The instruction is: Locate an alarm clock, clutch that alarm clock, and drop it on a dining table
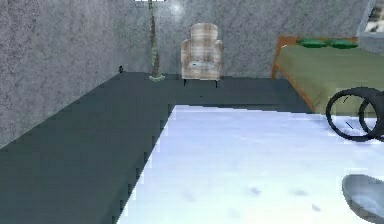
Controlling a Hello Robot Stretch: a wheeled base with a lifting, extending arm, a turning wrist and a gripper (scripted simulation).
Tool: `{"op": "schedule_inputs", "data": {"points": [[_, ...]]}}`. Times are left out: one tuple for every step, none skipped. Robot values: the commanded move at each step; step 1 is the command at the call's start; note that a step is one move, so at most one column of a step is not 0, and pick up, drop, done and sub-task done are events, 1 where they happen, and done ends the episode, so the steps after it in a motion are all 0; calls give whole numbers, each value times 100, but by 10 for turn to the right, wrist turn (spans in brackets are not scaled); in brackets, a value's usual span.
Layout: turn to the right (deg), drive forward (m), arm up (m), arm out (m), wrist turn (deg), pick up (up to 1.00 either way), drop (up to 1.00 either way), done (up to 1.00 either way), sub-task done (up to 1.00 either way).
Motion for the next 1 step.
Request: {"op": "schedule_inputs", "data": {"points": [[-330, 0, 0, 0, 0, 0, 0, 0, 0]]}}
